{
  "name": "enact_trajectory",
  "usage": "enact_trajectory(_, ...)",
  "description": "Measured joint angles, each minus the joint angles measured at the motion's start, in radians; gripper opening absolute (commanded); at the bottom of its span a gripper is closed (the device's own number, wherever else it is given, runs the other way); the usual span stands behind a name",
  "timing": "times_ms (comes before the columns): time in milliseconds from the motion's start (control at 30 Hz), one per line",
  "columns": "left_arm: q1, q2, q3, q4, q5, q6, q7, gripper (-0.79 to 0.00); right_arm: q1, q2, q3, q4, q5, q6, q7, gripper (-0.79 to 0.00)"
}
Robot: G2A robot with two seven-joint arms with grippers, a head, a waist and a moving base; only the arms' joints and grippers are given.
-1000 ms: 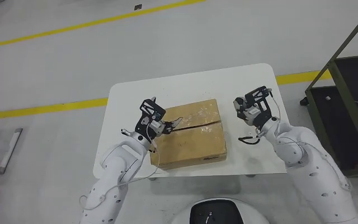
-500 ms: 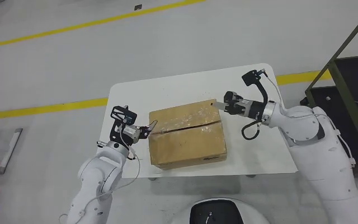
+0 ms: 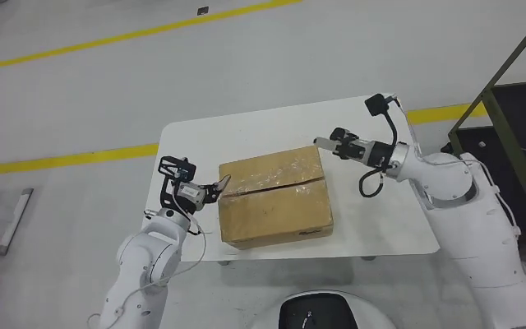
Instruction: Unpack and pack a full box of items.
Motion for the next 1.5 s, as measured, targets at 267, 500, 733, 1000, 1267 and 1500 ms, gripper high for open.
enact_trajectory(267, -0.018, -0.001, -0.001, 0.015, 0.047, 0.023, -0.007, 0.000, 0.183, -0.012, -0.118, 0.244, 0.009, 0.055, 0.117, -0.397)
enact_trajectory(500, -0.017, -0.001, -0.001, 0.015, 0.046, 0.022, -0.007, 0.000, 0.306, -0.035, -0.224, 0.441, -0.021, 0.022, 0.095, -0.400)
enact_trajectory(733, -0.017, -0.001, -0.001, 0.015, 0.046, 0.022, -0.007, 0.000, 0.374, -0.052, -0.305, 0.555, -0.081, -0.003, 0.090, -0.394)
enact_trajectory(1000, -0.017, -0.001, -0.001, 0.015, 0.046, 0.022, -0.007, 0.000, 0.419, -0.068, -0.364, 0.625, -0.111, -0.032, 0.080, -0.225)
enact_trajectory(1267, -0.017, -0.001, -0.001, 0.015, 0.046, 0.022, -0.007, 0.000, 0.438, -0.079, -0.405, 0.648, -0.125, -0.049, 0.095, -0.403)
enact_trajectory(1500, -0.017, -0.001, -0.001, 0.015, 0.046, 0.022, -0.007, 0.000, 0.450, -0.083, -0.418, 0.641, -0.113, -0.054, 0.128, -0.446)
